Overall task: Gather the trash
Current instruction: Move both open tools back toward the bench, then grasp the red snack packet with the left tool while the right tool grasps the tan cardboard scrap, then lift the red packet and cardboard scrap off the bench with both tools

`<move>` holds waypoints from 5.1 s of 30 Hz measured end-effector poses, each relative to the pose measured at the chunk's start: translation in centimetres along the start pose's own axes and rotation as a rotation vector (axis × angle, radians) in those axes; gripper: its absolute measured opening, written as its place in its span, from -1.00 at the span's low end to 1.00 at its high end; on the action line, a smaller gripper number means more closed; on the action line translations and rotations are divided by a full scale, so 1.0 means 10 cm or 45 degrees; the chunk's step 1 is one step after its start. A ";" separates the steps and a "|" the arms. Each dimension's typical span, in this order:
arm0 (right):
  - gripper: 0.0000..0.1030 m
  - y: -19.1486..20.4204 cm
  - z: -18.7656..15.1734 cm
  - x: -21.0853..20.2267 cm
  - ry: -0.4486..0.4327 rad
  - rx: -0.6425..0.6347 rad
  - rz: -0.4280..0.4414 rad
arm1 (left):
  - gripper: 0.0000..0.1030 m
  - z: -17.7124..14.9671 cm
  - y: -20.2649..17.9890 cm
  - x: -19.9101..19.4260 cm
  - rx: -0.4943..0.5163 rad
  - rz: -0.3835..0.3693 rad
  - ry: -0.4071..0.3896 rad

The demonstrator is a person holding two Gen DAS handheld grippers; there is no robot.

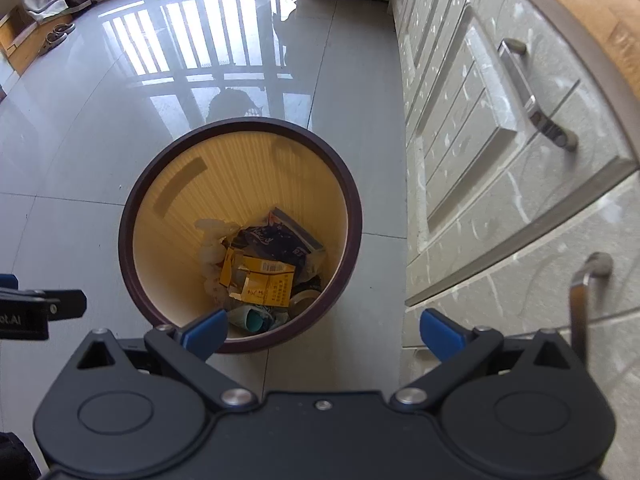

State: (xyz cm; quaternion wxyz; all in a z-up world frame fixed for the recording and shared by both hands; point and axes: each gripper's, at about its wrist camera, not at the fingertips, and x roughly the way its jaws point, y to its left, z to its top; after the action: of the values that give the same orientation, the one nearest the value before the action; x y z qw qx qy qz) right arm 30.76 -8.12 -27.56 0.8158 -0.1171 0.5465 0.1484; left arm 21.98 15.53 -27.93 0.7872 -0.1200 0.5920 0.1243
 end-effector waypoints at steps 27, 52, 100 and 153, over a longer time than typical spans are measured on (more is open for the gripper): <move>0.99 0.06 -0.18 -1.32 -0.328 -0.047 -0.071 | 1.00 -0.42 0.10 -1.15 -0.019 0.023 -0.339; 1.00 -0.85 -0.24 -2.96 -1.078 0.207 -0.212 | 1.00 -0.24 -1.01 -2.54 0.183 -0.191 -0.987; -0.44 -3.74 -0.71 -1.98 -0.841 0.360 -0.108 | 1.00 -0.07 -4.49 -1.93 0.610 -0.760 -0.800; -0.45 -3.71 -0.74 -1.95 -0.749 0.298 -0.093 | 0.15 -0.32 -4.58 -1.58 1.139 -0.372 -0.702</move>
State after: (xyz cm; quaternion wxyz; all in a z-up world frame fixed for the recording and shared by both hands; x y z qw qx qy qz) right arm 31.19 -47.38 -11.24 0.9516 0.0059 0.2960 0.0825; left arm 30.31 -29.52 -11.74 0.8966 0.1828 0.3359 -0.2234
